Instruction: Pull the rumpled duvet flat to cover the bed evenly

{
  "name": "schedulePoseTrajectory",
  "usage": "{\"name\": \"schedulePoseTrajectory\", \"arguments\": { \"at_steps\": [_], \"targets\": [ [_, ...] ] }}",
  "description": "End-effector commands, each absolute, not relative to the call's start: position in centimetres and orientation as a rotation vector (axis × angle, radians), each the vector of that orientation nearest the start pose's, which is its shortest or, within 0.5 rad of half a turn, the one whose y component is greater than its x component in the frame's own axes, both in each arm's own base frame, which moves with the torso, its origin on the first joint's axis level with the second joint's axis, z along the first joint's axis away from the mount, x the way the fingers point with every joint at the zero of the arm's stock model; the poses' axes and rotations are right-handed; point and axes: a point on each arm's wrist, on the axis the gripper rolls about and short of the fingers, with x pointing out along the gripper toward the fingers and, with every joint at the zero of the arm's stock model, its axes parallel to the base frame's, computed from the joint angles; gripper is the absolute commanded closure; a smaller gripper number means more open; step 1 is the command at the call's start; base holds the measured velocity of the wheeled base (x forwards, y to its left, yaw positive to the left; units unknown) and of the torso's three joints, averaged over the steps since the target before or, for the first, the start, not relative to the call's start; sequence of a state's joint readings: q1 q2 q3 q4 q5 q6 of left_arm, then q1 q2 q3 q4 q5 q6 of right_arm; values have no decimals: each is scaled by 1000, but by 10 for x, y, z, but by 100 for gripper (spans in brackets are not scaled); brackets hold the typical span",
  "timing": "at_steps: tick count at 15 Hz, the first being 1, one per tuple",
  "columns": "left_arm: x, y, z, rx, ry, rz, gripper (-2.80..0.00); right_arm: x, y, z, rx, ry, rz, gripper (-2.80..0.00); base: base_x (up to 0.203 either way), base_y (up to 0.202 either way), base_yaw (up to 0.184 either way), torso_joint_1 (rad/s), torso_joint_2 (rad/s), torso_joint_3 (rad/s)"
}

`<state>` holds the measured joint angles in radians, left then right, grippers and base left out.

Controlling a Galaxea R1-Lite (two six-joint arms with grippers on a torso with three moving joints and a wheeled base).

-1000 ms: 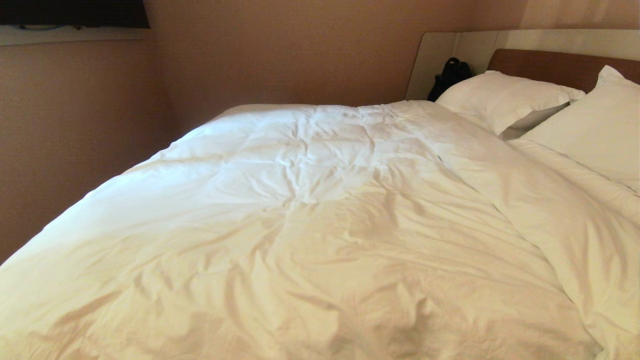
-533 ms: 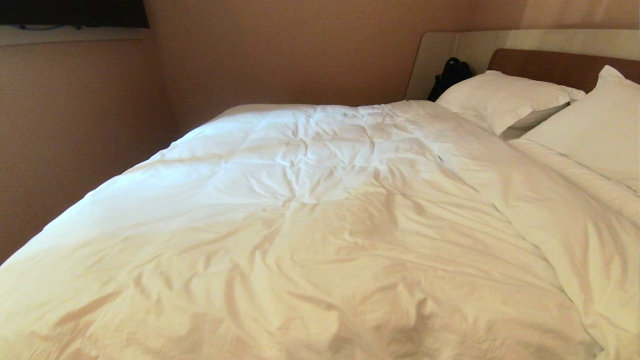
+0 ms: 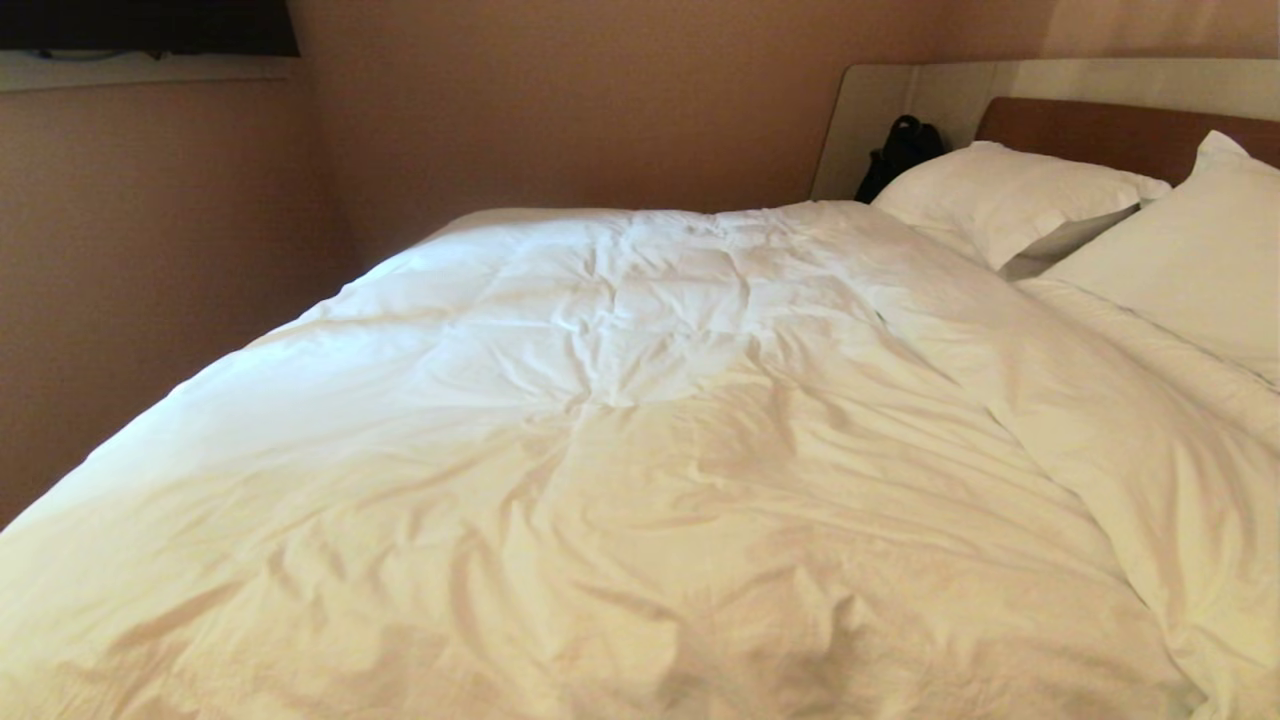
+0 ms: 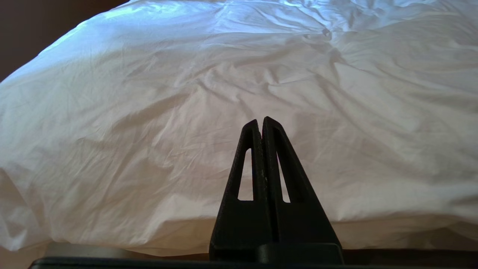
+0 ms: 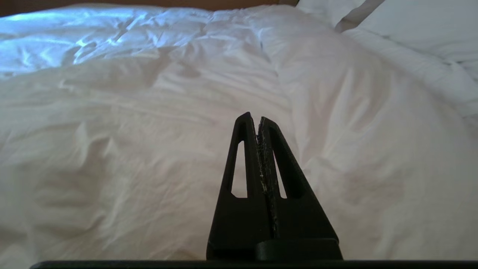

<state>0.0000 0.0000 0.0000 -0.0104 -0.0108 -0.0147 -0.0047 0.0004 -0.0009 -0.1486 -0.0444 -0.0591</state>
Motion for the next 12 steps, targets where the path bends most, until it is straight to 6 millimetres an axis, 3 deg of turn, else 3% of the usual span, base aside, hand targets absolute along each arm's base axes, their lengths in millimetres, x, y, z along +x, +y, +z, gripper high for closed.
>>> {"name": "schedulePoseTrajectory", "arguments": {
  "at_steps": [1, 12],
  "targets": [
    [-23, 0, 77, -15, -9, -11, 0, -23, 0, 85, -58, -89, -24, 0, 0, 0, 0, 0, 0, 0],
    [-23, 0, 77, -15, -9, -11, 0, -23, 0, 75, 12, 3, 0, 0, 0, 0, 0, 0, 0, 0]
  ]
}}
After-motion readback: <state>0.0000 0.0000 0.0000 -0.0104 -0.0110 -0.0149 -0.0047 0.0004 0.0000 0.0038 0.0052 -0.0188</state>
